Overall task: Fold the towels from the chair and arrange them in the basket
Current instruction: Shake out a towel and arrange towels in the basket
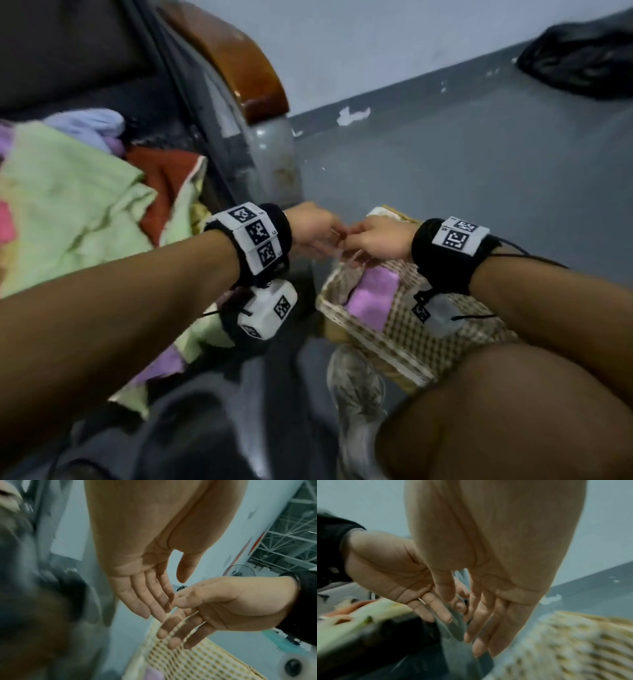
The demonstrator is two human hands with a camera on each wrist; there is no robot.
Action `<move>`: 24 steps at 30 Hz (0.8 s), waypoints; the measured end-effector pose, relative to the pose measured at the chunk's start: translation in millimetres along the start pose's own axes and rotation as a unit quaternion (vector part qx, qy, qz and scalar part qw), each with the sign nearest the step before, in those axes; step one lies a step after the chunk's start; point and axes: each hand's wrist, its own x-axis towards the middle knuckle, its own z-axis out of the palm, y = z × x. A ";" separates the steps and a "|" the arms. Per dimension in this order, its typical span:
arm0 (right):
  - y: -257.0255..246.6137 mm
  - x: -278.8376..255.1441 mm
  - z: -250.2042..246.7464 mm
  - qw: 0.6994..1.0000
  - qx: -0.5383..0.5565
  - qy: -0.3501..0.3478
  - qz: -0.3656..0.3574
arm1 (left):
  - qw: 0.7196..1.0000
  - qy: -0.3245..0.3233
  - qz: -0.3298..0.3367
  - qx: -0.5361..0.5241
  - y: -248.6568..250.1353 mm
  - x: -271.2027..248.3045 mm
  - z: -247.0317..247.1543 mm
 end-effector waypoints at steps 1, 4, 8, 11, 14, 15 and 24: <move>-25.8 -6.8 6.9 1.000 -0.008 -0.014 -0.020 | 1.000 0.020 0.013 0.010 -2.6 -20.5 -21.9; -105.4 -19.9 35.4 0.995 -0.033 -0.056 -0.077 | 0.994 0.093 0.039 0.031 -19.2 -87.6 -84.7; -205.2 -20.1 88.7 0.983 -0.076 -0.099 -0.136 | 0.978 0.194 0.048 0.054 -68.6 -168.0 -154.7; -262.7 -11.4 134.9 0.973 -0.117 -0.091 -0.174 | 0.949 0.291 0.021 0.119 -120.1 -212.7 -188.0; -294.2 7.4 170.4 0.956 -0.191 -0.047 -0.219 | 0.917 0.339 -0.033 0.209 -168.0 -232.8 -205.2; -297.5 14.7 179.1 0.943 -0.236 -0.025 -0.234 | 0.914 0.339 -0.047 0.216 -181.1 -234.0 -207.6; -274.0 100.6 205.7 0.886 -0.367 0.064 -0.277 | 0.915 0.349 -0.081 0.188 -226.6 -199.7 -223.4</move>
